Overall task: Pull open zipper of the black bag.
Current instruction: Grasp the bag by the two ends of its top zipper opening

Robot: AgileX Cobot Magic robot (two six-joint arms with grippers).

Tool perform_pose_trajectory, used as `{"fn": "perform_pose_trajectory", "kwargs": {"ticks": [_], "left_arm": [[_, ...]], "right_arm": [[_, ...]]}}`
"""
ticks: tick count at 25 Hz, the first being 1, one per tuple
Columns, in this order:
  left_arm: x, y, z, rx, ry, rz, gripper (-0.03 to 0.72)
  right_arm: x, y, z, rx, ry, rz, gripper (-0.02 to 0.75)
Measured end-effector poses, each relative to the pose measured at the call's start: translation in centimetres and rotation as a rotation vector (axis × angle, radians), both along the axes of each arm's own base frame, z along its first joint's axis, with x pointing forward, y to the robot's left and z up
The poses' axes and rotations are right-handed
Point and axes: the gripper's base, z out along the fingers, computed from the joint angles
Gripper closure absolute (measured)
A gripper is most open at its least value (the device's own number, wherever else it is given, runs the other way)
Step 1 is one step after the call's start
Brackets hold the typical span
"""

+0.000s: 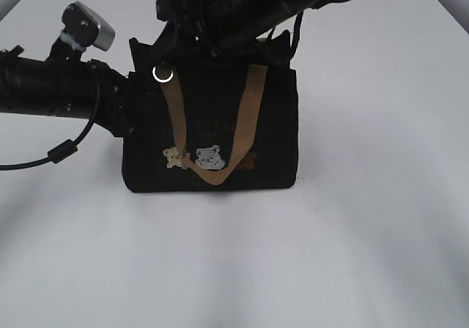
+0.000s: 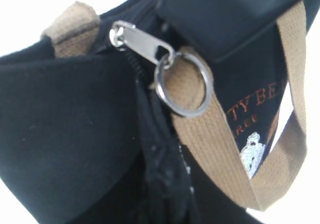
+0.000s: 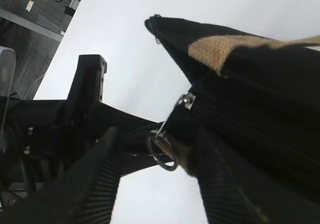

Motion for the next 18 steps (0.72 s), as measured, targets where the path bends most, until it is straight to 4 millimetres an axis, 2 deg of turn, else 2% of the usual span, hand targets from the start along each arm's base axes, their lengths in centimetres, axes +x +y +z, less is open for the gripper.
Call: {"fn": "perform_pose_trajectory", "kwargs": {"ticks": [4, 18], "left_arm": [[0.0, 0.0, 0.0, 0.0, 0.001, 0.0, 0.621], [0.0, 0.0, 0.0, 0.003, 0.001, 0.002, 0.621]], "right_arm": [[0.2, 0.1, -0.9, -0.001, 0.02, -0.006, 0.368], [0.8, 0.3, -1.5, 0.025, 0.031, -0.049, 0.38]]}}
